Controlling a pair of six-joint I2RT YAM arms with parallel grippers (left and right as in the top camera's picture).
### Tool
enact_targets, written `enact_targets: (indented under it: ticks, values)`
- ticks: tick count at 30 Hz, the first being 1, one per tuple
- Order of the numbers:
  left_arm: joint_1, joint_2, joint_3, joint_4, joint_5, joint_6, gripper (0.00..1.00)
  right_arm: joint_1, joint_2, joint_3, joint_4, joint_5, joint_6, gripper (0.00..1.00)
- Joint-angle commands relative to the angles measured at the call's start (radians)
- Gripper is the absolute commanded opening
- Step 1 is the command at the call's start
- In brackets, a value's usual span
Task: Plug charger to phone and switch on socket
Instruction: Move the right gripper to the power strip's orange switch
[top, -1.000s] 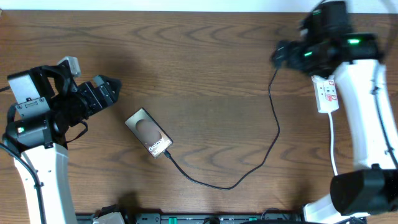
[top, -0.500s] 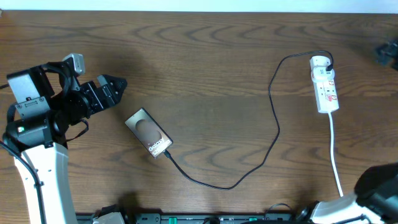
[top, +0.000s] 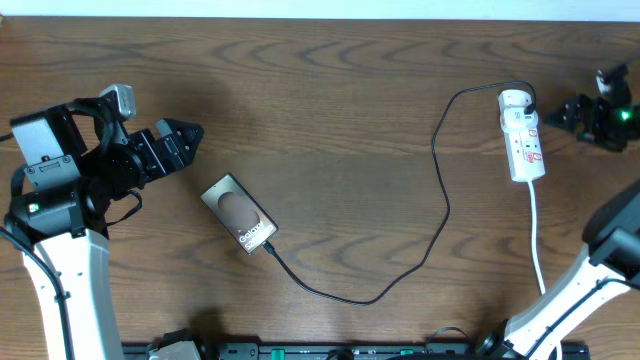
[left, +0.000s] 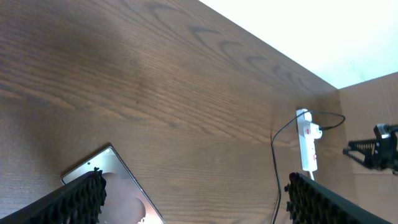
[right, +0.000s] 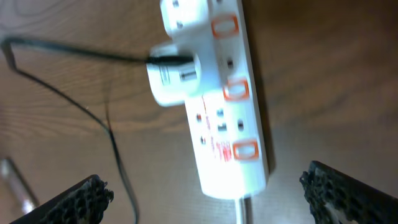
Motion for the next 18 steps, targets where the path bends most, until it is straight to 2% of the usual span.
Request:
enact_targets:
  ticks: [1,9,18]
  values:
    - [0.001,0.004,0.003,0.001,0.016,0.001,0.91,0.042,0.027,0.106,-0.018,0.043,-0.026,0.99]
    - [0.001,0.004,0.003,0.001,0.016,0.001,0.91,0.119,0.119,0.151,-0.016,0.104,-0.030,0.99]
    - [0.001,0.004,0.003,-0.013,0.016,0.002,0.91,0.139,0.196,0.151,-0.019,0.117,-0.007,0.99]
